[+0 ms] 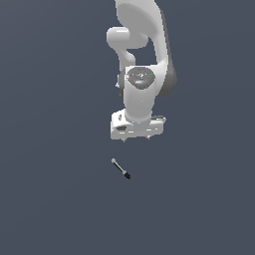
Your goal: Pick up the object and move it to a goal position.
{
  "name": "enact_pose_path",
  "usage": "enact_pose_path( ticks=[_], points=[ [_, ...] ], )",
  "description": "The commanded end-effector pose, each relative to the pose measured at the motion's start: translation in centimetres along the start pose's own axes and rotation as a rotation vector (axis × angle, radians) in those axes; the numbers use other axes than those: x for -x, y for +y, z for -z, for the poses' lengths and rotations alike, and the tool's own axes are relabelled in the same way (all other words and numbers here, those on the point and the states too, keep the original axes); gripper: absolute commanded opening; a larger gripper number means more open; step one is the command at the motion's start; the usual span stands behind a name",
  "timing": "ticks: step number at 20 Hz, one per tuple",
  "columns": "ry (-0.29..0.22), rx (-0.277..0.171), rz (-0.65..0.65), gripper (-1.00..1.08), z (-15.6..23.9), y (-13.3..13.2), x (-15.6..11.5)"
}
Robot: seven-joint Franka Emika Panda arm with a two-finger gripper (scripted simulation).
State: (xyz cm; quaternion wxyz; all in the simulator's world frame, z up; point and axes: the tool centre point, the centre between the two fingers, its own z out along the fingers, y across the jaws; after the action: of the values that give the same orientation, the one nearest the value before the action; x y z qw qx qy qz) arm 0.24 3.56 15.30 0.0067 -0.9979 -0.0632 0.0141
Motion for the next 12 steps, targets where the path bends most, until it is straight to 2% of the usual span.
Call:
enact_pose_path(
  ticks=[1, 12],
  points=[
    [0.001, 0.002, 0.035, 1.0, -0.4, 0.4, -0.4],
    [0.008, 0.013, 0.275, 1.0, -3.6, 3.1, -3.3]
  ],
)
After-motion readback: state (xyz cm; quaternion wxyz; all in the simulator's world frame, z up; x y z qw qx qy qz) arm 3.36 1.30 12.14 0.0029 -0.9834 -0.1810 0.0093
